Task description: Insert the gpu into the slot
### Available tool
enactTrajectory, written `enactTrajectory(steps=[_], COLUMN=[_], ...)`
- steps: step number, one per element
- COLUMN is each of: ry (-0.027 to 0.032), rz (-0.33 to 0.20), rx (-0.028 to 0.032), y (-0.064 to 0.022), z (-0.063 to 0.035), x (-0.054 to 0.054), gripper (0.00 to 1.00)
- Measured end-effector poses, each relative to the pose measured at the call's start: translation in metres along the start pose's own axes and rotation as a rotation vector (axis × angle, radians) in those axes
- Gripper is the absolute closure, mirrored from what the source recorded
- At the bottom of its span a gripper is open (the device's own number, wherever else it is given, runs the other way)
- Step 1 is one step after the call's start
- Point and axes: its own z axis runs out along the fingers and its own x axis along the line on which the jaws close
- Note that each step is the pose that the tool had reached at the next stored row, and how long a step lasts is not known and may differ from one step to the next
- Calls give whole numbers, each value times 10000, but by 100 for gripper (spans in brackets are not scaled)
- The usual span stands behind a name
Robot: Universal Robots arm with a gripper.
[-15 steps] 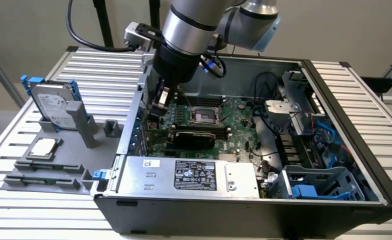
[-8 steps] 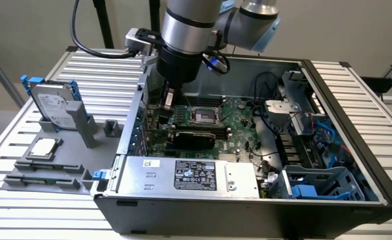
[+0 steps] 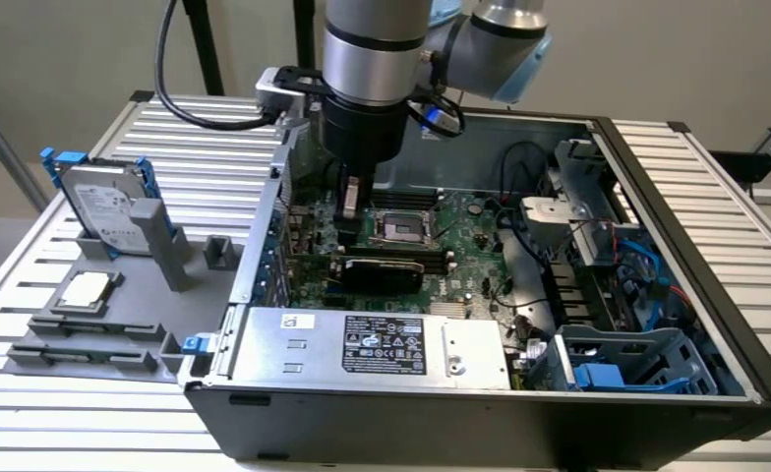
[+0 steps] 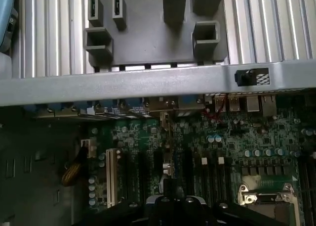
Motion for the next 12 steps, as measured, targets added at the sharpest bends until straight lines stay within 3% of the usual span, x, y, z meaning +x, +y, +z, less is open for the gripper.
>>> enactTrajectory(steps=[3,4,6,12], ry=[-48,-57,-56,-53], rz=[20,21,23,23], rx=[408,437,403,401], y=[-45,-51,-59,-91], z=[-3,-3,-3,-6], x=[-3,-2,-2,-4], gripper=[89,89,89,89])
